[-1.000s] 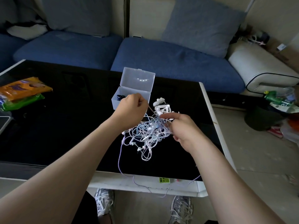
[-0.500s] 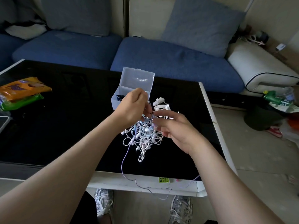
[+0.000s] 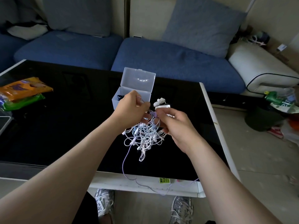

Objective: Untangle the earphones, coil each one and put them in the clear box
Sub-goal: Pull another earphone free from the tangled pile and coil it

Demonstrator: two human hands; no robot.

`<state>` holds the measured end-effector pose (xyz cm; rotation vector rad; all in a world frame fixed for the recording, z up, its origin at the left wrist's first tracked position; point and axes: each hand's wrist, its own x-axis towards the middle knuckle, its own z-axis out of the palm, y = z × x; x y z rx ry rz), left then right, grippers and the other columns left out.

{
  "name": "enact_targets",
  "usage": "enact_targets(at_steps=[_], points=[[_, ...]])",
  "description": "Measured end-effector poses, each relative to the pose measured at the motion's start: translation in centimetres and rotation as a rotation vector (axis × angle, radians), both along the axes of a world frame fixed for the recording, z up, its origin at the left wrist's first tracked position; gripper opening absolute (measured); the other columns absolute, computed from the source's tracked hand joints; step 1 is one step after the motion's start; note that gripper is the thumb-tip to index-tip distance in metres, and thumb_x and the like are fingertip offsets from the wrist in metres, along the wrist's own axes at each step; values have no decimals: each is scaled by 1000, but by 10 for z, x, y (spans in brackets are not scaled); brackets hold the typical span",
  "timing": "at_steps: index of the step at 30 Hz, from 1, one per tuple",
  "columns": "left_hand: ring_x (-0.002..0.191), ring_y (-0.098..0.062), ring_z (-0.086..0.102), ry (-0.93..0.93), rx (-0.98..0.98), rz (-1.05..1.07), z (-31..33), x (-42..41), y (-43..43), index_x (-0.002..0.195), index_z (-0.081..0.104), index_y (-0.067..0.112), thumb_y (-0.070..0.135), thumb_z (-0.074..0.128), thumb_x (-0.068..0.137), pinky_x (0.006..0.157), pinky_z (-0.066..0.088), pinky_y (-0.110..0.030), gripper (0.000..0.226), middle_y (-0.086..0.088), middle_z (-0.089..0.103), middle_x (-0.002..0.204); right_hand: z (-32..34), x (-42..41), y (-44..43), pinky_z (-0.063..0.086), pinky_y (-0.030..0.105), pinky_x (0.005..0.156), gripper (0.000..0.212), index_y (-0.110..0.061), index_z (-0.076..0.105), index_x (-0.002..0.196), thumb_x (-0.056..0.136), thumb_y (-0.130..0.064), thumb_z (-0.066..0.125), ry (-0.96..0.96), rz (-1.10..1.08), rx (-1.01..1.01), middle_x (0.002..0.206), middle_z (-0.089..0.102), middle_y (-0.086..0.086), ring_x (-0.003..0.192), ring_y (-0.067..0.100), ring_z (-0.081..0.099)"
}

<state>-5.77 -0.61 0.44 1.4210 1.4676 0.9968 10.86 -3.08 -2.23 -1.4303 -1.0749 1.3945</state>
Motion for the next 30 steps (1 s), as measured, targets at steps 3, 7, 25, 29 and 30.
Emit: enact_targets(at_steps=[3, 7, 25, 29, 30], points=[[66, -30, 78, -48, -24, 11, 1, 0, 1, 97, 47, 9, 6, 65, 100, 59, 66, -43, 18, -16, 70, 89, 3, 2, -2, 42, 23, 73, 11, -25, 78, 109, 100, -24, 72, -41, 58, -26, 89, 79, -1, 83, 11, 72], [69, -34, 78, -14, -23, -6, -2, -1, 3, 97, 44, 9, 4, 56, 103, 64, 65, -54, 14, -16, 77, 91, 2, 1, -4, 48, 28, 79, 27, -26, 78, 104, 81, -28, 91, -144, 64, -8, 86, 73, 4, 82, 14, 68], [91, -31, 65, 422, 157, 31, -13, -4, 8, 96, 45, 11, 22, 53, 106, 76, 52, -44, 16, -10, 72, 93, -7, -2, -1, 51, 20, 70, 17, -25, 75, 105, 89, -20, 79, -275, 89, 155, 87, 74, -7, 77, 5, 67], [79, -7, 65, 401, 172, 61, -9, -1, 5, 98, 47, 7, 17, 54, 105, 60, 45, -23, 15, -5, 64, 83, -14, -5, -2, 58, 30, 72, 30, -24, 74, 93, 75, -38, 93, -405, 95, 218, 85, 78, -2, 79, 14, 75], [70, 3, 64, 383, 161, 54, -9, -1, 4, 99, 46, 6, 15, 53, 106, 54, 41, -16, 14, 0, 62, 78, -15, -5, -2, 58, 30, 73, 22, -24, 75, 94, 79, -30, 90, -448, 109, 245, 85, 78, -3, 79, 13, 74]])
